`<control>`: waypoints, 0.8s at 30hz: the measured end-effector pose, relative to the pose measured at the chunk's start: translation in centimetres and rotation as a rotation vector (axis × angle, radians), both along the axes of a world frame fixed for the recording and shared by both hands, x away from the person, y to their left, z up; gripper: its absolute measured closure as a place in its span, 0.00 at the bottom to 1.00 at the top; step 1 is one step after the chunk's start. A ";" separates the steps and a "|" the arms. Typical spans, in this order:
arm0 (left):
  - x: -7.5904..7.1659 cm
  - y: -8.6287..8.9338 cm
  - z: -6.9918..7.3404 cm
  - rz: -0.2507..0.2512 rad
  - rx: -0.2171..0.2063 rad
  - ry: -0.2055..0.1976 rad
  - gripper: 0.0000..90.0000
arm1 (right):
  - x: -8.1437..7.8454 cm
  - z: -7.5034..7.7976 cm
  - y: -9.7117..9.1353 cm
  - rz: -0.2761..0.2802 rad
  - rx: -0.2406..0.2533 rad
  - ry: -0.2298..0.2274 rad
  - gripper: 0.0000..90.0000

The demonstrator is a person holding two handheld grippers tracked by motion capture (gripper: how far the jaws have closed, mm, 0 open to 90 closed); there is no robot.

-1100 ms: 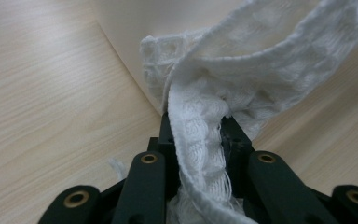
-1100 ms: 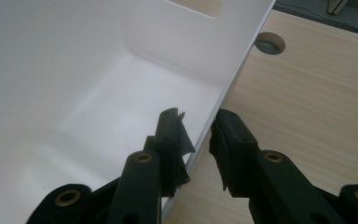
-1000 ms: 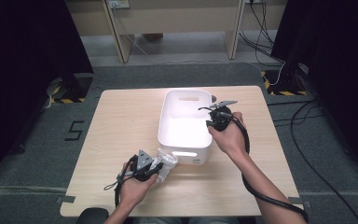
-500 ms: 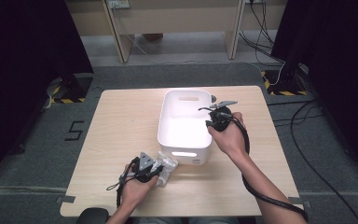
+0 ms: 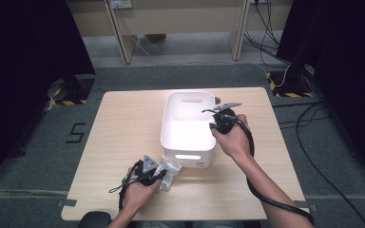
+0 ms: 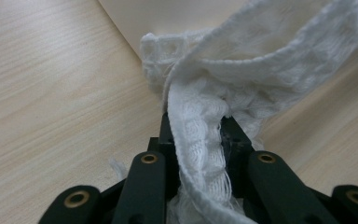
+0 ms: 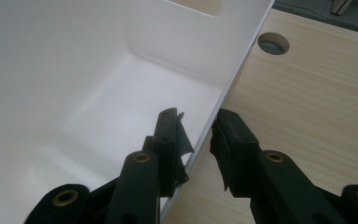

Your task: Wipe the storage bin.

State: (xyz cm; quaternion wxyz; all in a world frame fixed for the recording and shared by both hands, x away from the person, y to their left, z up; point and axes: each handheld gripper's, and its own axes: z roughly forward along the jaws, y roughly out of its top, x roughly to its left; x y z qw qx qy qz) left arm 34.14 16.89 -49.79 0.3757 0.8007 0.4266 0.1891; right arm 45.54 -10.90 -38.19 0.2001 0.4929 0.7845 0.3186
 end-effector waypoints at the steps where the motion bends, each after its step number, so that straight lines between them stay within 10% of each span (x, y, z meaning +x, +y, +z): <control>1: 0.0 0.0 0.0 -0.001 0.000 0.002 0.83 | 0.0 0.0 0.0 0.000 -0.001 0.001 0.79; 24: -1.1 -0.4 0.8 0.003 -0.004 0.007 0.83 | -0.3 0.3 -0.1 0.015 0.002 0.025 0.78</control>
